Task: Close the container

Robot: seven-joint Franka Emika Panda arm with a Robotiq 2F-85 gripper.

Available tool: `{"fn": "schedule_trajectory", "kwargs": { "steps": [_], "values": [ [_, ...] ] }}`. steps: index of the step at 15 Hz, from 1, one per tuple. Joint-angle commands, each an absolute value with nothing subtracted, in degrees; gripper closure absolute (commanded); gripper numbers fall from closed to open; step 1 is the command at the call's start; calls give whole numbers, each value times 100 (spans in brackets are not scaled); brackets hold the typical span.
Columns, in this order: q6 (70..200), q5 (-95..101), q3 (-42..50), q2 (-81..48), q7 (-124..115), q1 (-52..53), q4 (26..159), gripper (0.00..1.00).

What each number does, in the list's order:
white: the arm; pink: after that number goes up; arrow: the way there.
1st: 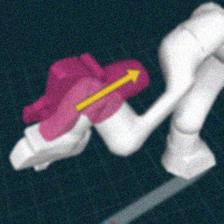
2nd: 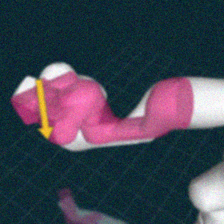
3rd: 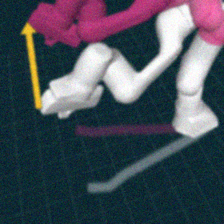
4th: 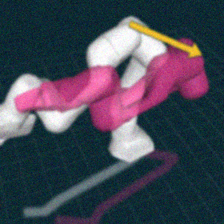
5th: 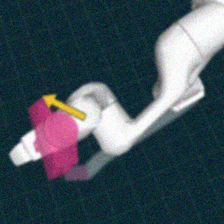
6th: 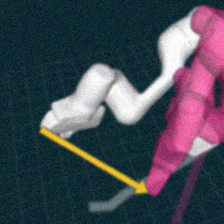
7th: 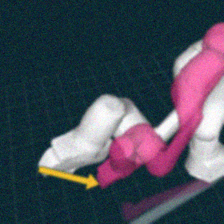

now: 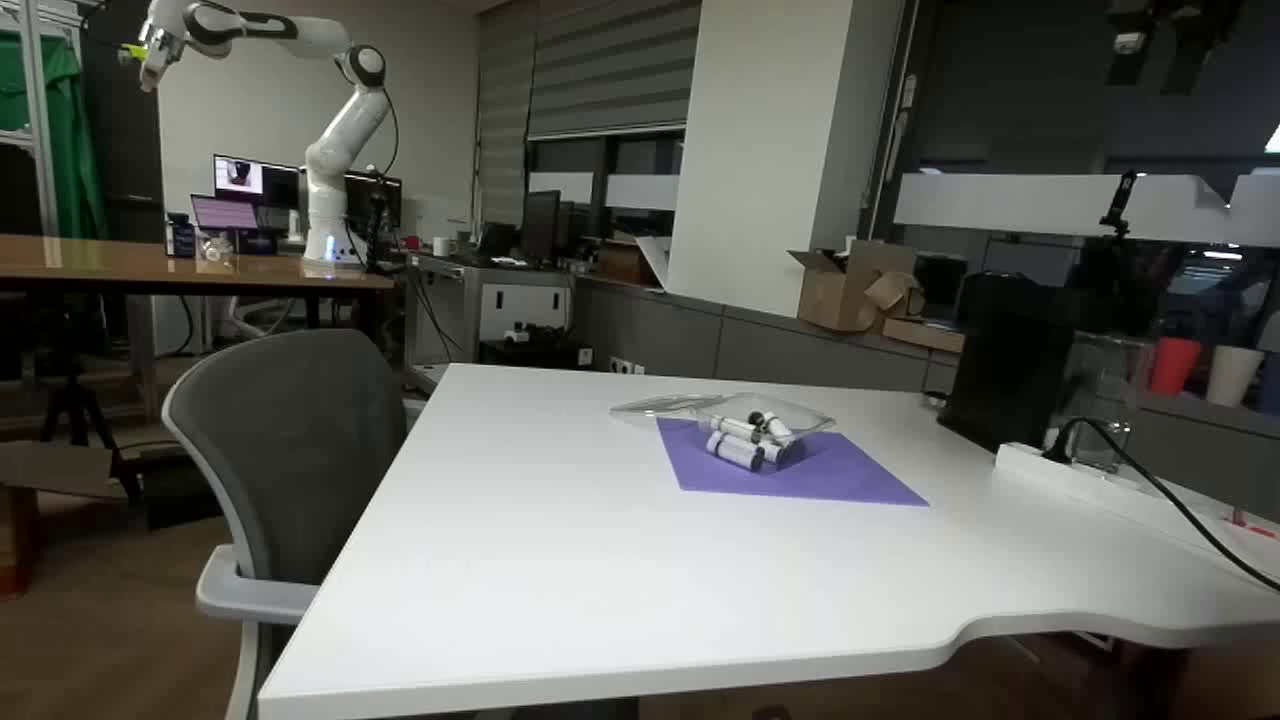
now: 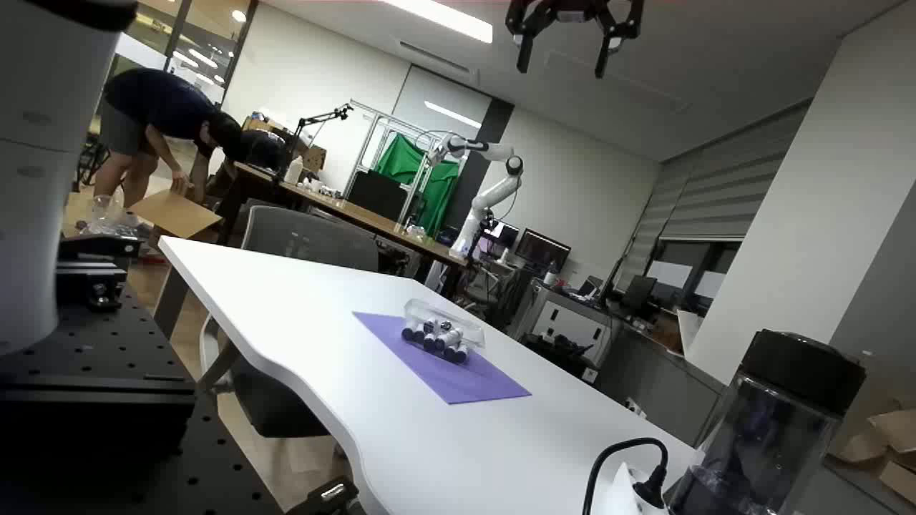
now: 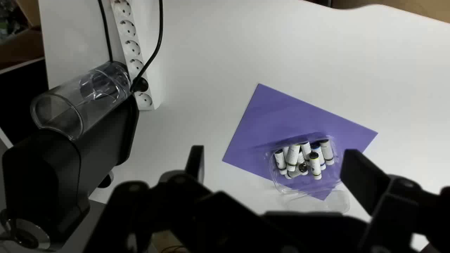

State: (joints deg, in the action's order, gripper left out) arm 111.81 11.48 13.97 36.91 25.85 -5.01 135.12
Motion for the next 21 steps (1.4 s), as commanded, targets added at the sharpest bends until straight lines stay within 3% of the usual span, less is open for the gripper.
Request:
{"fn": "schedule_trajectory", "kwargs": {
  "steps": [1,9,16,21],
  "values": [
    [11171,1151,1402,3686,2581,-492,13501,0],
    [11172,1151,1402,3695,2580,-491,13500,0],
    [12669,198,2125,1516,3587,-50,12561,0],
    [11768,-1634,2607,-363,4812,370,11304,0]
  ]
}}
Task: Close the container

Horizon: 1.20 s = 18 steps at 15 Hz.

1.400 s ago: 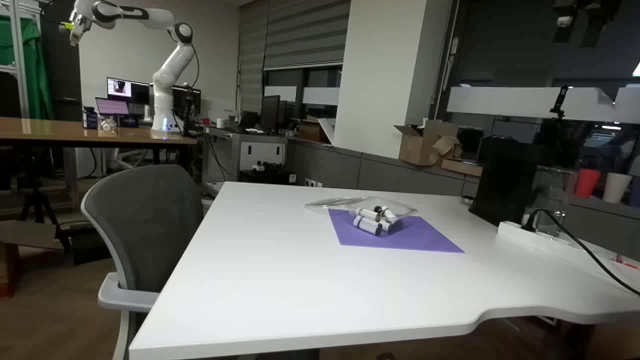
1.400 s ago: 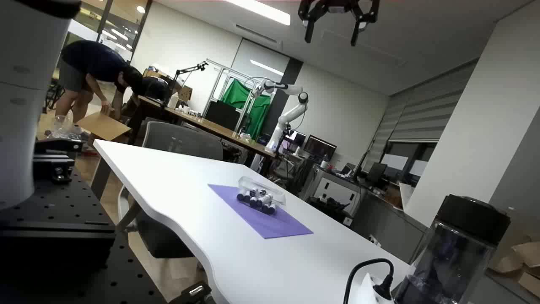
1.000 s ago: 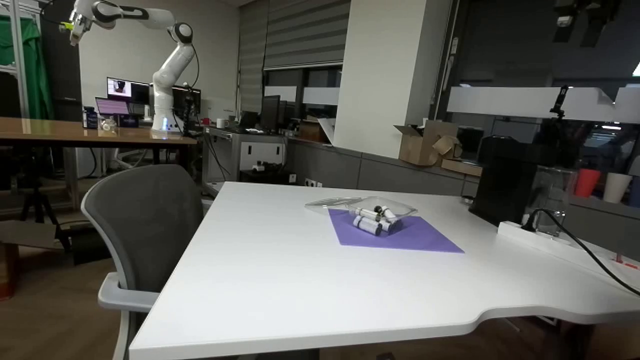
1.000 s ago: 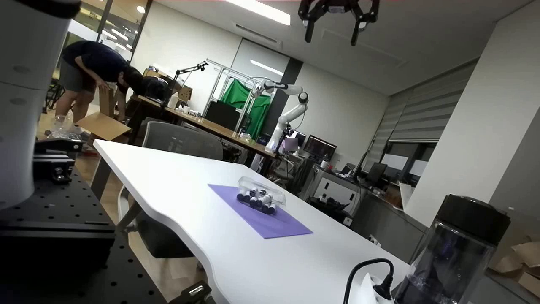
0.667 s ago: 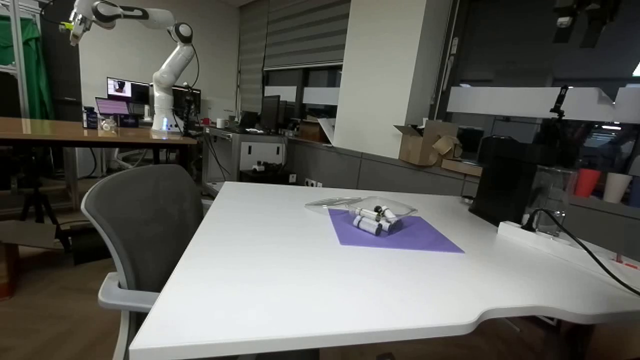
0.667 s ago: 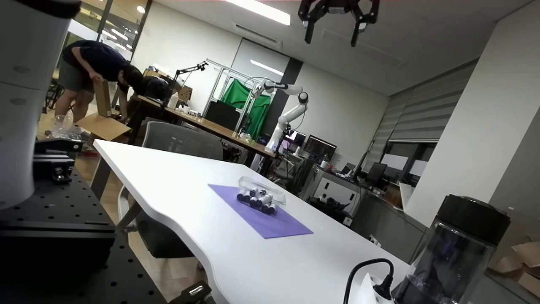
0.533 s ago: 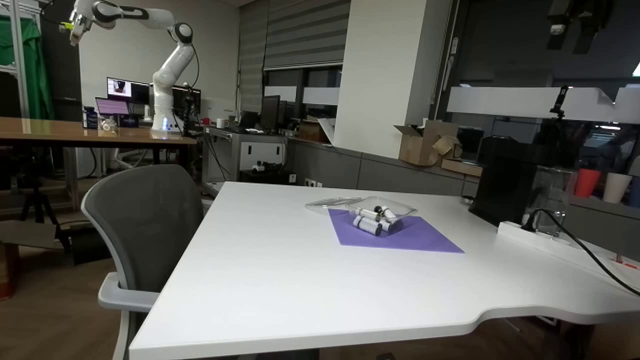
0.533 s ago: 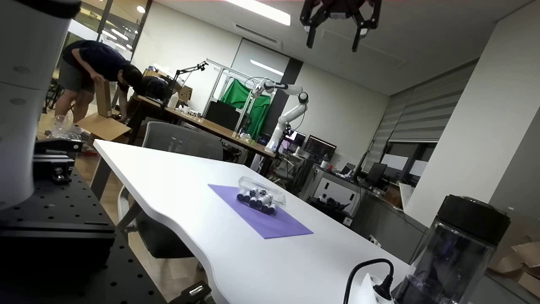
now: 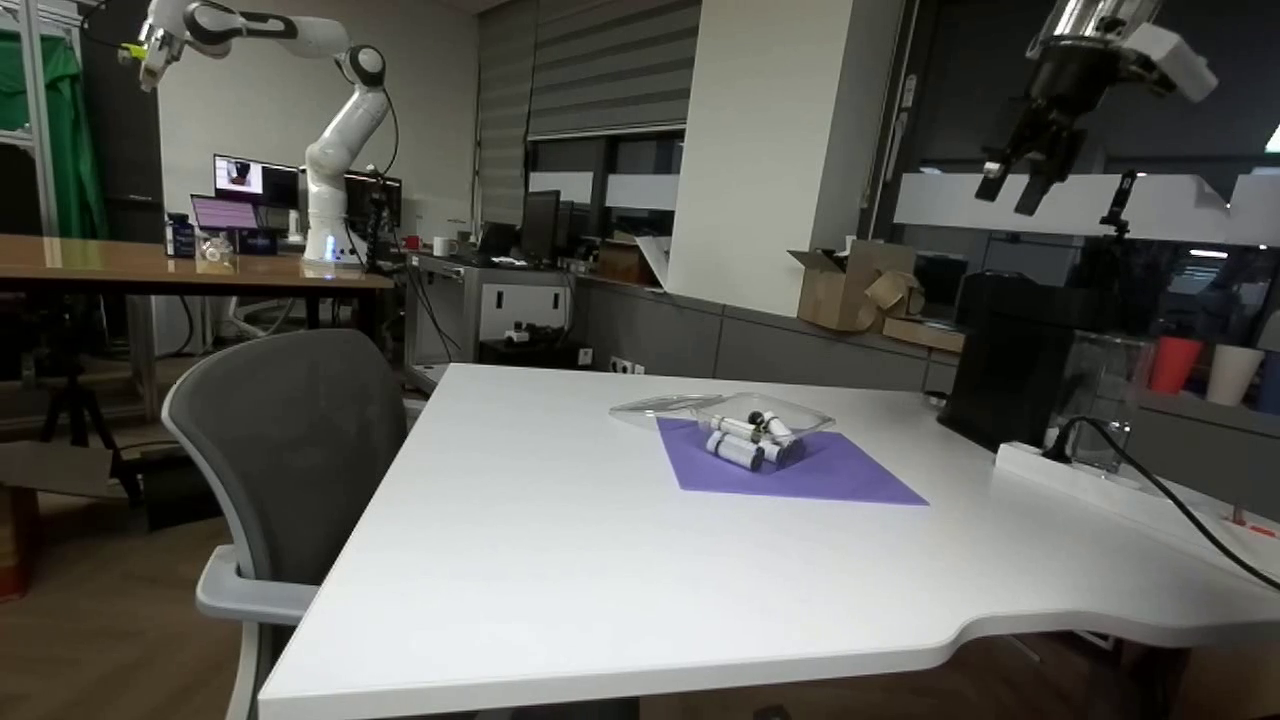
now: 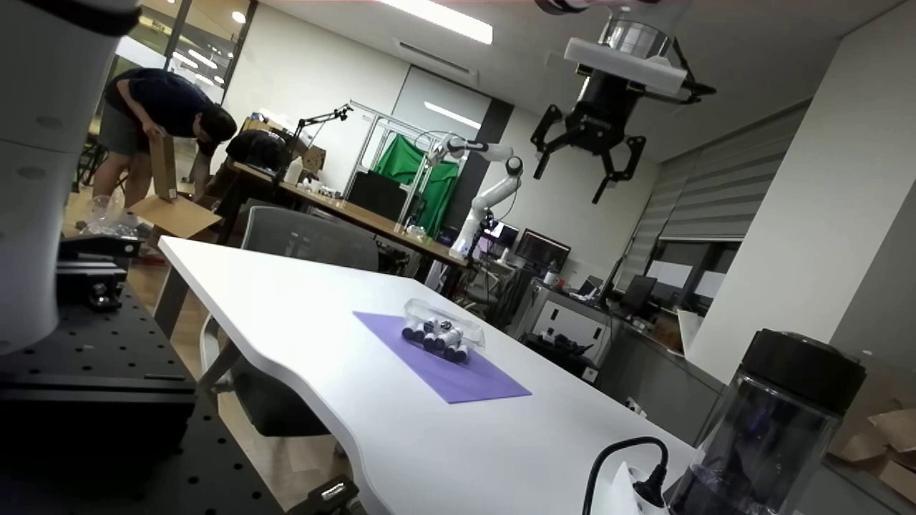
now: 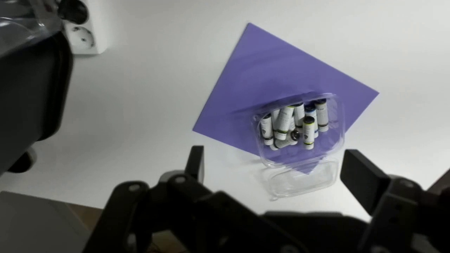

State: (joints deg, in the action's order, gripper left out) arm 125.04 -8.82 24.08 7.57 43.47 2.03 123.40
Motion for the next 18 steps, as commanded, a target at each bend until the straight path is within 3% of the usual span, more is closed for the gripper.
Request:
{"fn": "schedule_trajectory", "kwargs": {
  "steps": [1,4,5,8,18],
  "values": [
    [11512,-1863,2090,-743,4834,-148,11011,0],
    [10866,-1994,1520,-1727,4642,-591,10100,0],
    [11392,-1802,1410,-1038,4674,-684,10925,0],
    [11164,-1808,1156,-1690,4647,-859,10353,0],
    [11051,-1811,1149,-1715,4649,-899,10220,0]
  ]
}}
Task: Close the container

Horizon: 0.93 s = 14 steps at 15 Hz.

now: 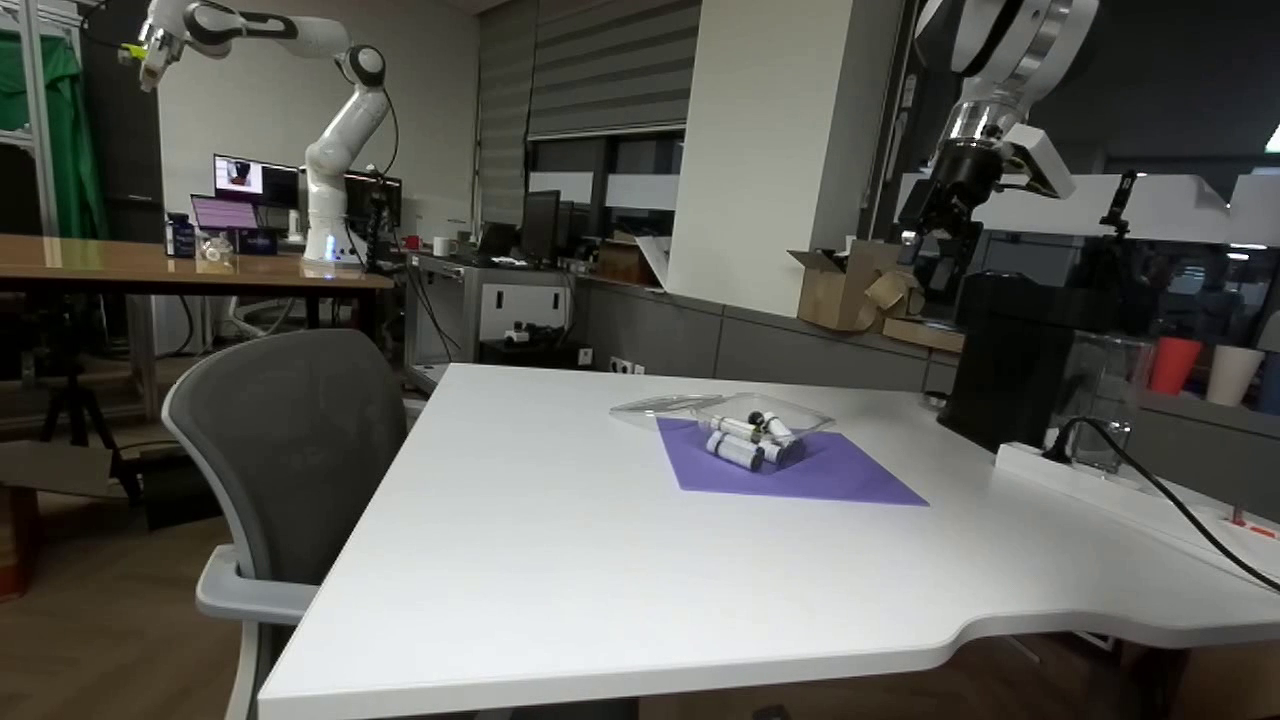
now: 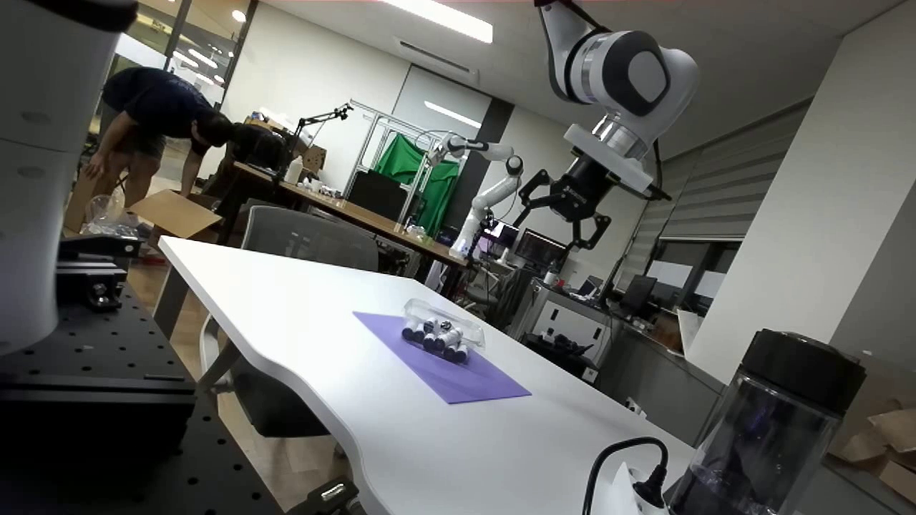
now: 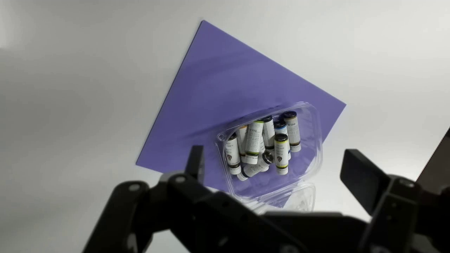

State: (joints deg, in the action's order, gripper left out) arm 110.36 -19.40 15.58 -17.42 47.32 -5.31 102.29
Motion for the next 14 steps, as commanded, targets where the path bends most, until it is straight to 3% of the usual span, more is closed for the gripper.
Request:
{"fn": "schedule_trajectory", "kwargs": {
  "steps": [1,5,14],
  "values": [
    [11051,-1811,1149,-1715,4649,-899,10219,0],
    [11346,-1802,1038,-1970,4450,-994,9909,0],
    [11171,-2504,-58,-4227,4612,-1778,7266,0]
  ]
}}
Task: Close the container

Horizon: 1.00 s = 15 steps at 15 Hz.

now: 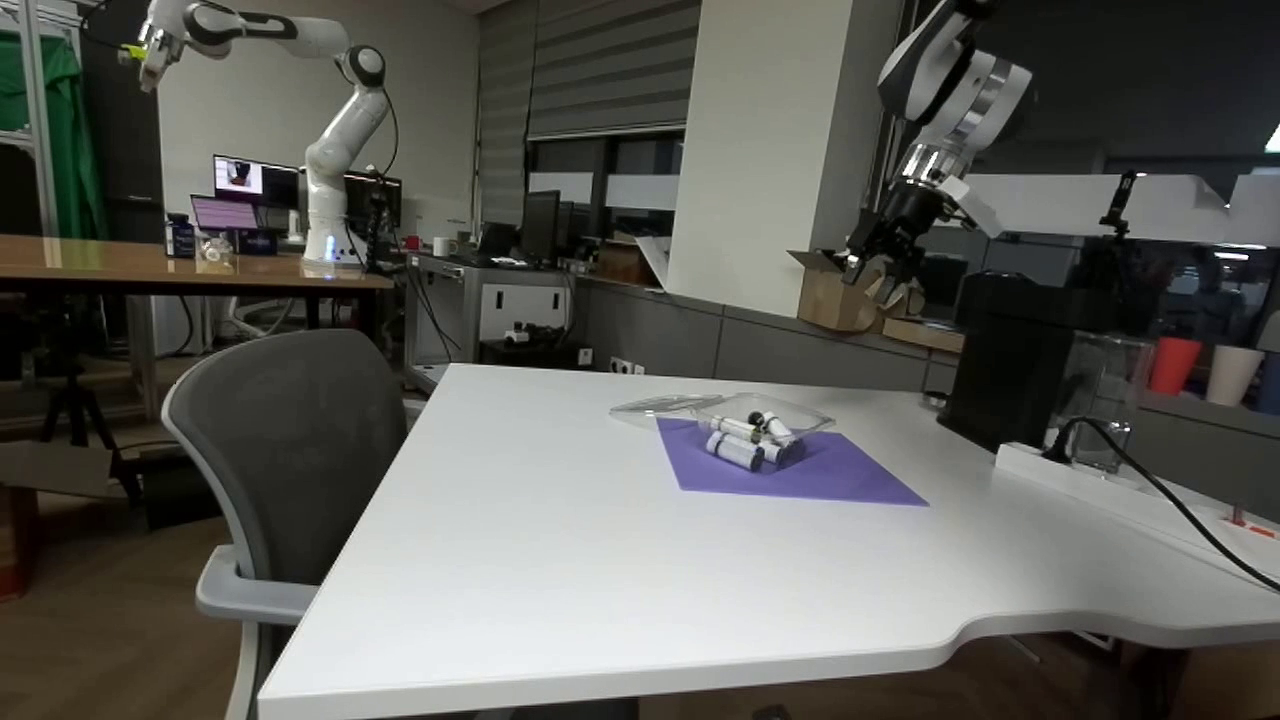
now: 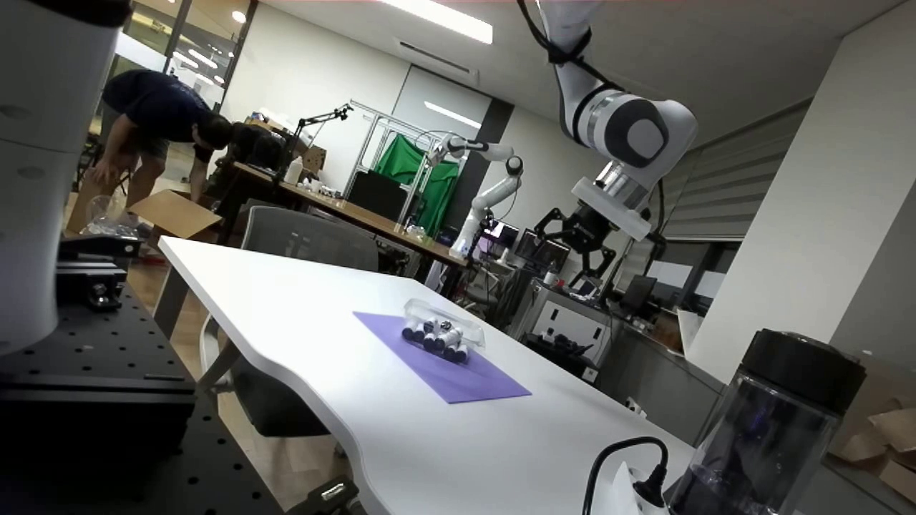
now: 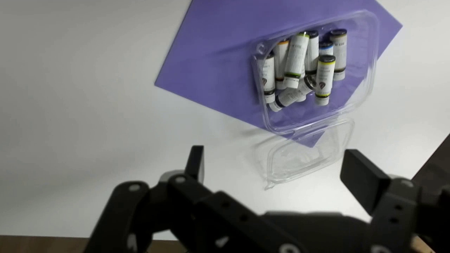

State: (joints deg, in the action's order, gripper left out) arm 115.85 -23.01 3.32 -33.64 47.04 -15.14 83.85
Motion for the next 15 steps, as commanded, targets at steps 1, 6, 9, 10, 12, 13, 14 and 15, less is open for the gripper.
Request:
{"fn": "schedule_trajectory", "kwargs": {
  "steps": [1,6,9,10,12,13,14,15],
  "values": [
    [11145,-2603,-212,-4500,4671,-1843,6998,0],
    [11161,-2633,-696,-5778,4553,-1852,5741,0],
    [11127,-2515,-879,-6473,4475,-1754,5034,0],
    [11101,-2484,-934,-6682,4454,-1717,4815,0],
    [11064,-2435,-1028,-7087,4398,-1639,4379,0],
    [11005,-2424,-1084,-7279,4385,-1611,4166,0],
    [10922,-2425,-1135,-7462,4352,-1578,3960,0],
    [10785,-2529,-1083,-7668,4336,-1500,3690,0]
  ]
}}
